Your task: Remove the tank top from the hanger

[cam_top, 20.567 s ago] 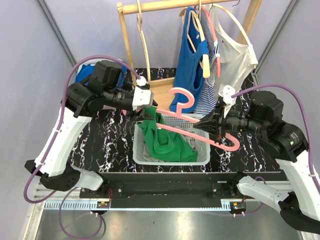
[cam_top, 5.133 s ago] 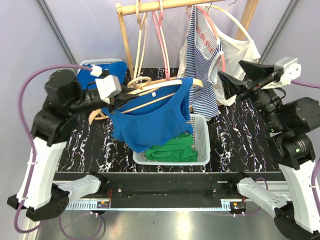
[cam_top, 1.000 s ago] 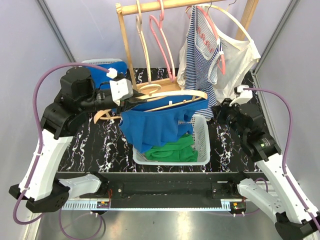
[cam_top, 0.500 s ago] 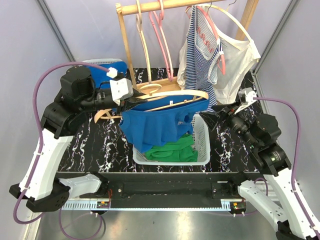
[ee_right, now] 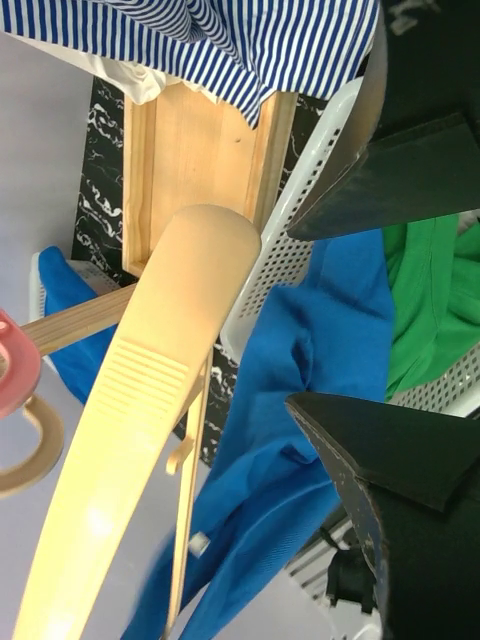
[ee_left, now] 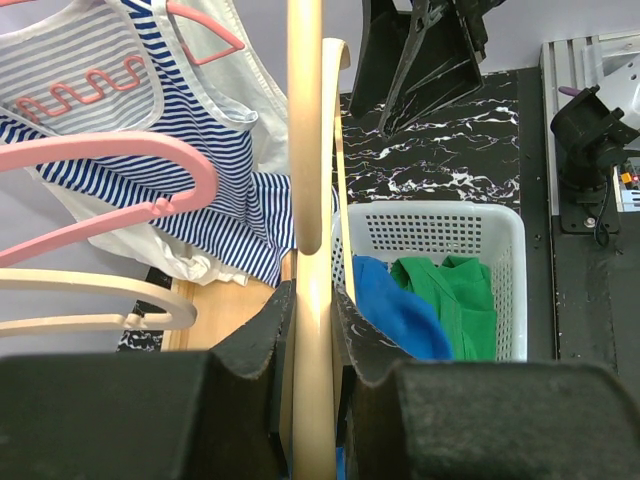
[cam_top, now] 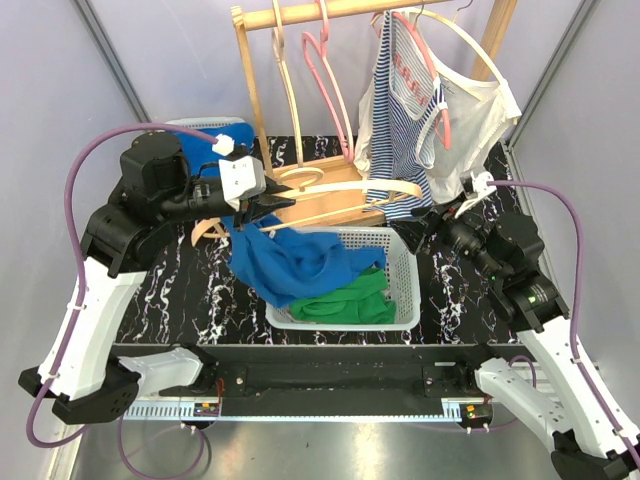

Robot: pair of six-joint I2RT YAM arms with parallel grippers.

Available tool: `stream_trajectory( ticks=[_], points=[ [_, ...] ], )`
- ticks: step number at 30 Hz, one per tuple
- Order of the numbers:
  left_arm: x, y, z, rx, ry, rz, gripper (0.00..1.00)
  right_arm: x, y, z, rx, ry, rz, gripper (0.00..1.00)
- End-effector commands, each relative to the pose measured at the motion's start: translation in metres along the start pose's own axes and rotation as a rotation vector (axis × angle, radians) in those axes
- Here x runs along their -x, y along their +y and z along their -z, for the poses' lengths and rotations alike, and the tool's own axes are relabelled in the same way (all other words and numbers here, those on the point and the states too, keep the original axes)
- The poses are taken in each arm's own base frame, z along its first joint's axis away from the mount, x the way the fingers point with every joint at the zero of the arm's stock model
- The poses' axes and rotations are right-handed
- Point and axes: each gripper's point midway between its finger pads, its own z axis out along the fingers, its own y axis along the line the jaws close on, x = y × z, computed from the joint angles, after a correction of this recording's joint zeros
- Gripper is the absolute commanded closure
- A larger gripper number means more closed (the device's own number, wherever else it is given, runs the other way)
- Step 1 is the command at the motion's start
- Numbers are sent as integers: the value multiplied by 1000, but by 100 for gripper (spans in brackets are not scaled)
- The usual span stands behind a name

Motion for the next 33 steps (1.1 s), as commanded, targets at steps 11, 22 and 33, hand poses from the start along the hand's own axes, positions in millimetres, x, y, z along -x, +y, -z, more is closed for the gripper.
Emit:
stream_trajectory(
  ticks=[11, 22, 33],
  points=[
    [36, -5, 12, 2, -102, -97, 94, 78, 21, 57, -32, -269, 183, 34],
    [-10, -39, -20, -257, -79, -145, 87, 104, 101, 76, 341, -129, 398, 34],
    [16, -25, -65, -374, -67, -172, 84, 67, 90, 35, 432, 49, 396, 40]
  ],
)
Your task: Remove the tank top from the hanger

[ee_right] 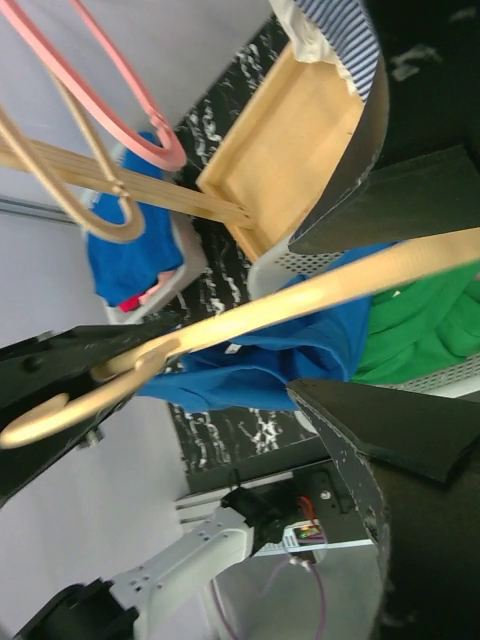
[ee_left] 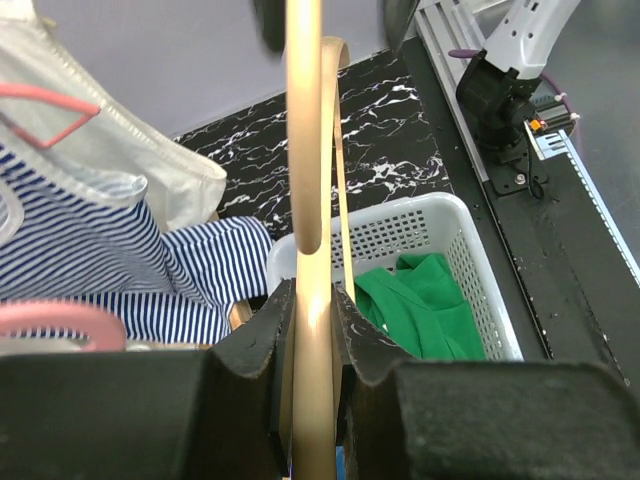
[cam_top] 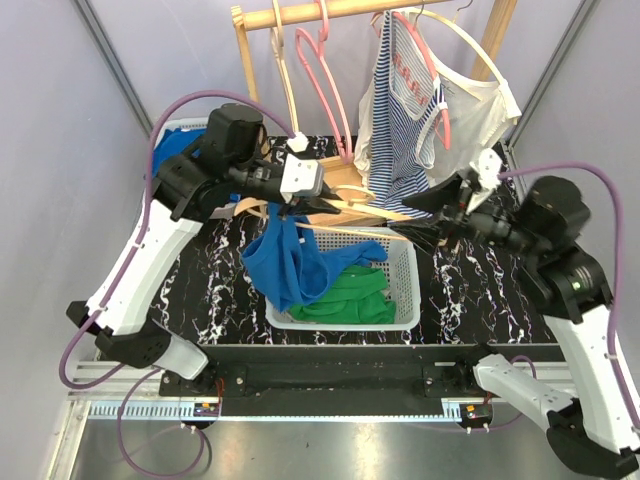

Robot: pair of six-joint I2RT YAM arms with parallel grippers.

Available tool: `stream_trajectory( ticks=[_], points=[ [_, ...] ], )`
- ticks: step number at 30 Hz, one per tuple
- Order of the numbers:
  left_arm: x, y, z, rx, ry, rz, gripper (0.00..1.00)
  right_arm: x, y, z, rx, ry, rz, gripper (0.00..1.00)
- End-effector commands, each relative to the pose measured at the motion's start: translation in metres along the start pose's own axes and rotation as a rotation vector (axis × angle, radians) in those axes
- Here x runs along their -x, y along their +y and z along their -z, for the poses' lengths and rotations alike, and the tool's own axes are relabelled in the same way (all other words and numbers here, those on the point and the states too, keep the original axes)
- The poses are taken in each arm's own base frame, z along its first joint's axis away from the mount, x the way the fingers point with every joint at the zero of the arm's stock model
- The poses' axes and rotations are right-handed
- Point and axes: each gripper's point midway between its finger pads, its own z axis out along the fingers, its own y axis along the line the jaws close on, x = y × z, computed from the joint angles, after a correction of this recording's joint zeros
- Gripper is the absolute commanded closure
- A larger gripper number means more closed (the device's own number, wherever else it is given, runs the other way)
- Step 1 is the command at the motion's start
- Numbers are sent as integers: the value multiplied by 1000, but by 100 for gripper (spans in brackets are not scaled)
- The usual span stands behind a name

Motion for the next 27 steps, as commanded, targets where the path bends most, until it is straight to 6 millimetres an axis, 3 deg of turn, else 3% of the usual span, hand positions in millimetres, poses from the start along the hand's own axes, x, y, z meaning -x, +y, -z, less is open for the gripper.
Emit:
stream_trajectory(
  ticks=[1, 7, 16, 22, 27],
  points=[
    [30, -7, -1, -35, -52, -108, 84, -11, -3, -5, 24, 38, 35, 40],
    [31, -17, -10, -83, -54, -114, 84, -11, -14, -10, -5, 44, 61, 45],
    [32, -19, -16, -96, -55, -118, 84, -18, 1, -19, 120, 74, -12, 45],
    [34, -15, -19, -102, -64, -120, 84, -23, 1, -22, 131, 87, -33, 50],
    [37, 0, -27, -82, -75, -104, 85, -25, -1, -23, 124, 96, -33, 51]
  ],
)
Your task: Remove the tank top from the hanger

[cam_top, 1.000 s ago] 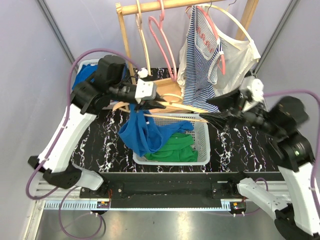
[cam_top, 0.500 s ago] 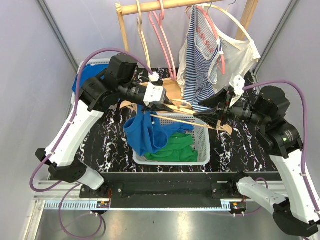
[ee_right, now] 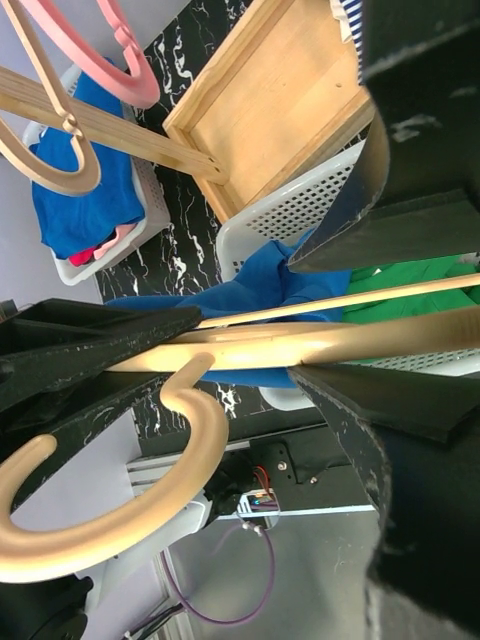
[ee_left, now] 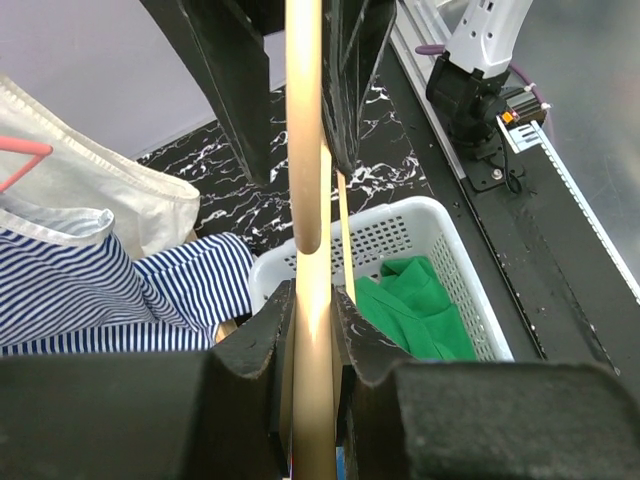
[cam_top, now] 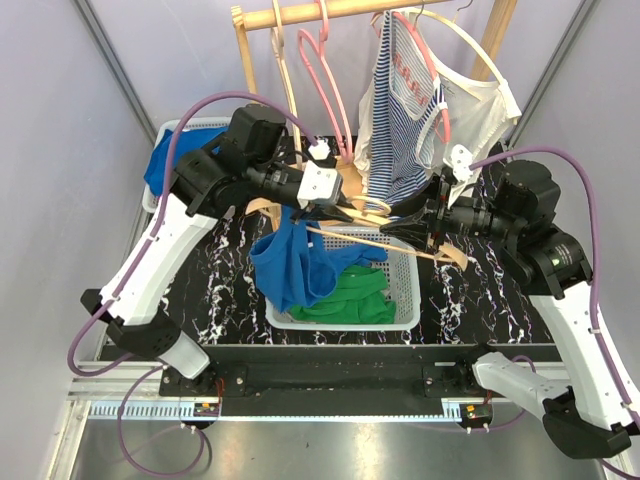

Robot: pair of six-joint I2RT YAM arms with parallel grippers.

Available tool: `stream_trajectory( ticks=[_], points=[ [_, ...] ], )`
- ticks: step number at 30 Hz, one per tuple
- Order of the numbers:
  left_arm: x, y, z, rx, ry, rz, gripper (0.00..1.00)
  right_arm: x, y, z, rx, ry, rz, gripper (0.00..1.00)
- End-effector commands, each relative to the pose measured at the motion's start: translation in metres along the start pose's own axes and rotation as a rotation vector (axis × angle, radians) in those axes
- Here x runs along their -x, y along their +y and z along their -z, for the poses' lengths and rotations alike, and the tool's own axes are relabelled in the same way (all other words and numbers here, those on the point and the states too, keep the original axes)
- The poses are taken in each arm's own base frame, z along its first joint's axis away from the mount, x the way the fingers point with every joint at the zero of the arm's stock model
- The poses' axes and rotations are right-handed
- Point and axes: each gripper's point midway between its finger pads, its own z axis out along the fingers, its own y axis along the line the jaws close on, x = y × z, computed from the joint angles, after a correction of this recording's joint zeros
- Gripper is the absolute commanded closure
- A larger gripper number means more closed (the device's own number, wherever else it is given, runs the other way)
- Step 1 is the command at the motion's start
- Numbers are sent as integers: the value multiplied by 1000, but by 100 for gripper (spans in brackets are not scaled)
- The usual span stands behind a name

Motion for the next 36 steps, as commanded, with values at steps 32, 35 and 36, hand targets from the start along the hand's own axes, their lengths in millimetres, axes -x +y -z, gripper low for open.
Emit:
stream_trajectory(
  ticks=[32, 35, 36],
  points=[
    [-54, 35, 61, 595, 104, -53, 11, 4, -12, 29, -244, -48, -68, 95],
    [-64, 24, 73, 667, 110, -10, 12, 8, -4, 33, -221, -58, -50, 96],
    [-79, 18, 69, 664, 130, 18, 12, 10, -1, 33, -209, -63, -43, 96]
  ],
)
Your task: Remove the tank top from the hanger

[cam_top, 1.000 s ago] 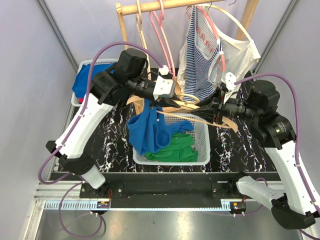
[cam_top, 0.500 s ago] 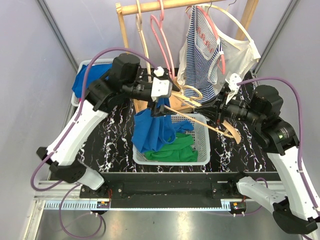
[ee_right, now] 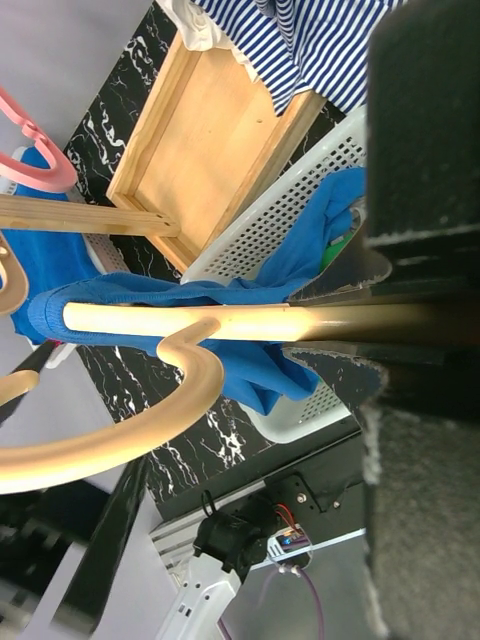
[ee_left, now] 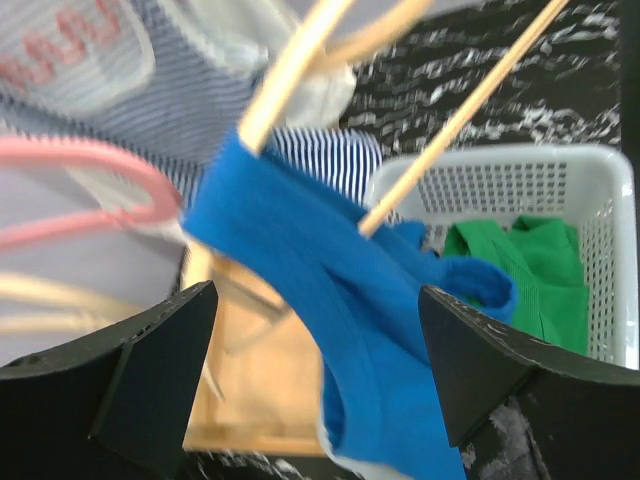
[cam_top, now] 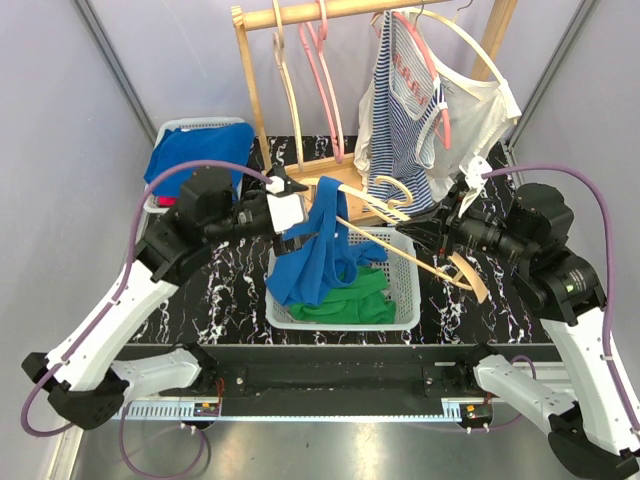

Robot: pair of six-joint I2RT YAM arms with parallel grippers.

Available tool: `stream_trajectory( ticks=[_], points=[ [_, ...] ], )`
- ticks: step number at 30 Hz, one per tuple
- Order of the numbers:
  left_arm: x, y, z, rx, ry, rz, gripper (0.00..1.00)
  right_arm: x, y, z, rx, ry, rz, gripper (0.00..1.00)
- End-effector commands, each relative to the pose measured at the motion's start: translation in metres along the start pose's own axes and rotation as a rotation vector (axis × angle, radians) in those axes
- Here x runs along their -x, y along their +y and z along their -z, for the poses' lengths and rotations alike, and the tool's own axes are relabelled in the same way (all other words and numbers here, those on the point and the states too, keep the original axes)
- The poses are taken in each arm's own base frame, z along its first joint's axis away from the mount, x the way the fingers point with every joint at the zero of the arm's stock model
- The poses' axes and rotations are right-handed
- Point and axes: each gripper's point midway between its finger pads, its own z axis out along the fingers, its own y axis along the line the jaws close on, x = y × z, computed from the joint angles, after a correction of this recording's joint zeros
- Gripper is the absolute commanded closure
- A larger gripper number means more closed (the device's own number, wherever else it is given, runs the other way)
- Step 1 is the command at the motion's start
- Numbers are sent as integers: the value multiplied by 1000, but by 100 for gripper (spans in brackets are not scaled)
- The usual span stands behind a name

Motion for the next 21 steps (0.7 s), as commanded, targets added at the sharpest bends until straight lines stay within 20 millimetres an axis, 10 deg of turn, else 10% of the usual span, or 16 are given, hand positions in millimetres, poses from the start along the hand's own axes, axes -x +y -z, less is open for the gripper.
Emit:
stream_trajectory(
  ticks=[1, 12, 21],
  points=[
    [-14, 12, 13, 167, 15, 37, 12, 28, 19, 14, 56, -87, 56, 96],
    [0, 16, -4, 150, -59, 61, 31, 26, 31, 11, 139, -74, 29, 94],
    [-4, 4, -13, 89, -68, 99, 87, 22, 26, 7, 128, -56, 25, 94]
  ],
)
